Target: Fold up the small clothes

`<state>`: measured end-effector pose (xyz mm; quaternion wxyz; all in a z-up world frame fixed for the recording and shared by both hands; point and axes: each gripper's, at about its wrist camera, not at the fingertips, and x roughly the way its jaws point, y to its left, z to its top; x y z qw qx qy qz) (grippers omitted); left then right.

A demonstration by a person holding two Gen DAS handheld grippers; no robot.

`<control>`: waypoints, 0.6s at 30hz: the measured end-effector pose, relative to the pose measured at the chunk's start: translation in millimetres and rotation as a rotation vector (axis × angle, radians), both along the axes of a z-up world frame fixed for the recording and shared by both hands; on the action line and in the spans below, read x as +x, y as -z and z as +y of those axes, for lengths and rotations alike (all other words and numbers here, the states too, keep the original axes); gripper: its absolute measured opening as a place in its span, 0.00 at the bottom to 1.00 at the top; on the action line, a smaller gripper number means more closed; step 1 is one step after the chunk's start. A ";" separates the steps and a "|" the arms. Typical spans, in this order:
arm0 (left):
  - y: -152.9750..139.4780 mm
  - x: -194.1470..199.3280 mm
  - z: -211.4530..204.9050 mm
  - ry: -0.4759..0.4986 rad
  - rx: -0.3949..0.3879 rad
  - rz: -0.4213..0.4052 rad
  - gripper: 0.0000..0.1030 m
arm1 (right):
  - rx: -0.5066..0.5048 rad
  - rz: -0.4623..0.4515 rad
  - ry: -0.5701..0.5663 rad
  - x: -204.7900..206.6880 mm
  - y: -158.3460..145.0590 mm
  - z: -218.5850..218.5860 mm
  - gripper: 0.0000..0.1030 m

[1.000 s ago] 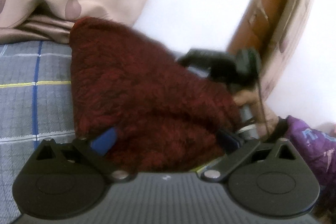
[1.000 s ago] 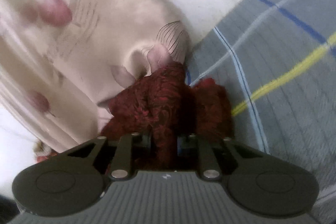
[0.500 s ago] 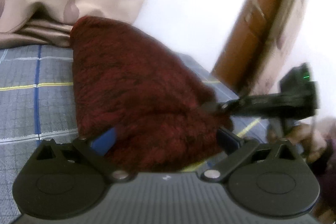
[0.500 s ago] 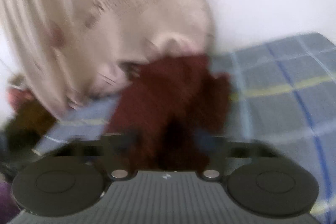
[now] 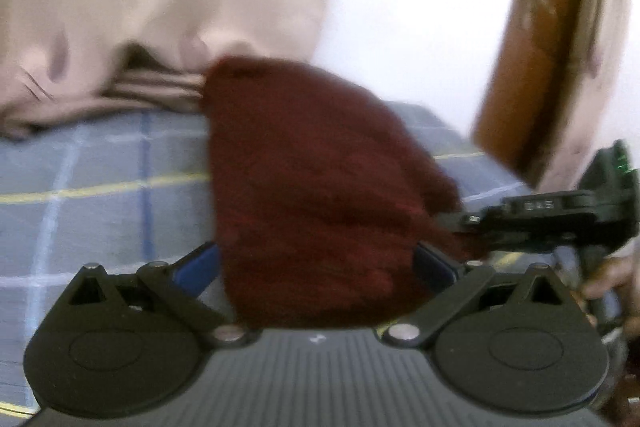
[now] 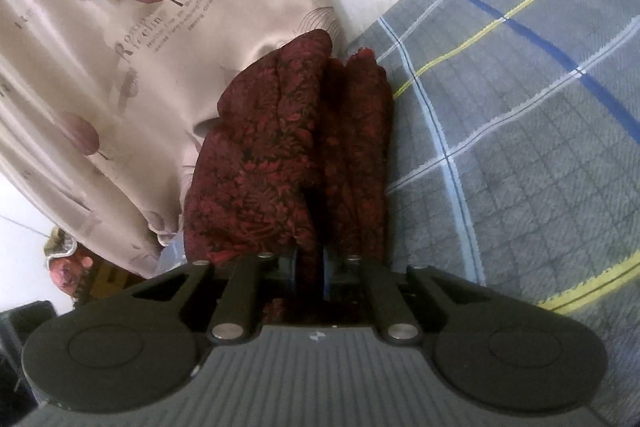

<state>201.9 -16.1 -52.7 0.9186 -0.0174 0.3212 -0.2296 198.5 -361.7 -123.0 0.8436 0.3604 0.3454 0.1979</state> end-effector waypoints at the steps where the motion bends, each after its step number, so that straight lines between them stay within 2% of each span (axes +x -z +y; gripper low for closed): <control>1: -3.0 -3.8 -2.2 -0.016 0.035 -0.026 1.00 | -0.026 -0.009 0.000 -0.5 -2.3 2.3 0.10; 4: -9.6 -11.1 -4.5 -0.058 0.093 -0.065 1.00 | -0.108 -0.047 0.013 -7.3 -7.3 11.9 0.11; 7: -13.4 -10.9 -4.6 -0.085 0.117 -0.064 1.00 | -0.198 -0.094 0.030 -12.2 -12.2 26.1 0.12; 18: -19.2 -13.7 -5.1 -0.151 0.142 -0.071 1.00 | -0.436 -0.219 0.085 -30.9 -15.7 57.8 0.17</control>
